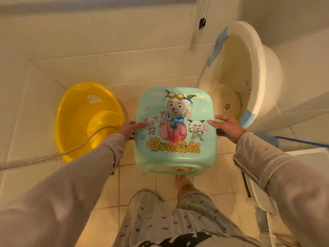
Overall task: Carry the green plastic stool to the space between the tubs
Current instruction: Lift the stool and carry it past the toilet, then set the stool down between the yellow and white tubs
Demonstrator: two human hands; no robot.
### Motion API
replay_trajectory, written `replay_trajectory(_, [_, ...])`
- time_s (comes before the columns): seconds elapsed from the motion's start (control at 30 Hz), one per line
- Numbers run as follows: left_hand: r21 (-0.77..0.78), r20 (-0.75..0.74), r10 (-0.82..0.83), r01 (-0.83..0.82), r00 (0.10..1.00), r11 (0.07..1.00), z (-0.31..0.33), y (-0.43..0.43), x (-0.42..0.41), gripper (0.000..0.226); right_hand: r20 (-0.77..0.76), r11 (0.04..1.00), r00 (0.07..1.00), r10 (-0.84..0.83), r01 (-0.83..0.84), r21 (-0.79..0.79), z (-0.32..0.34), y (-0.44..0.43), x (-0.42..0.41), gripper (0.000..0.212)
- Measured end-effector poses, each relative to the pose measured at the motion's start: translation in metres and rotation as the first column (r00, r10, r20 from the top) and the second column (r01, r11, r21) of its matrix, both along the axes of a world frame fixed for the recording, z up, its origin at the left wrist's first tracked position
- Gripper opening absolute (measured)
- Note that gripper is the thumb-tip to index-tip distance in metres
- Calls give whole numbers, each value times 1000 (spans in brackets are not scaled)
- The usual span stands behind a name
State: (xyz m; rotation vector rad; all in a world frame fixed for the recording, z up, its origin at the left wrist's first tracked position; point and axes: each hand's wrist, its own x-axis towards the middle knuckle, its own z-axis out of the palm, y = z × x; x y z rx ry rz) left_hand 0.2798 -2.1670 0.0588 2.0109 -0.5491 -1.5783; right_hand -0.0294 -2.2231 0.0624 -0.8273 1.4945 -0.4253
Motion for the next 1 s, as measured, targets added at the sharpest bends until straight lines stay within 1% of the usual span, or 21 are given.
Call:
replay_trajectory(0.07, [16,2,13,-13,1000,1000,-2,-20,-6,58,-26,999,999,46,-46,6,0,-29,-4,60])
replay_trajectory(0.2, [18,7,64,-64,998,998,-4,-56,-14,63,-31,995,994,100,-100,20,5,-84,-6,60])
replay_trajectory(0.3, [2,26,112,-112,993,994,-2,-82,-15,64,-9,994,994,105,-105,13,8,-120,-2,50])
replay_trajectory(0.4, [0,32,137,-137,990,991,0,-104,-12,70,16,996,995,93,-94,7,9,-149,2,41])
replay_trajectory(0.47, [-1,36,142,-142,989,990,-1,-117,-10,68,23,994,994,107,-107,1,8,-163,5,44])
replay_trajectory(0.57, [2,36,151,-151,988,989,-4,-133,-6,60,32,991,991,133,-134,16,6,-180,8,49])
replay_trajectory(0.67, [22,27,132,-132,991,991,-10,-146,0,59,49,992,991,123,-125,30,0,-191,10,52])
replay_trajectory(0.9, [55,4,56,-56,998,997,-27,-202,28,62,10,997,999,35,-35,64,-11,-236,33,54])
replay_trajectory(1.0, [52,-26,32,-31,999,998,-30,-229,41,58,3,997,1000,5,-5,74,-15,-257,46,53])
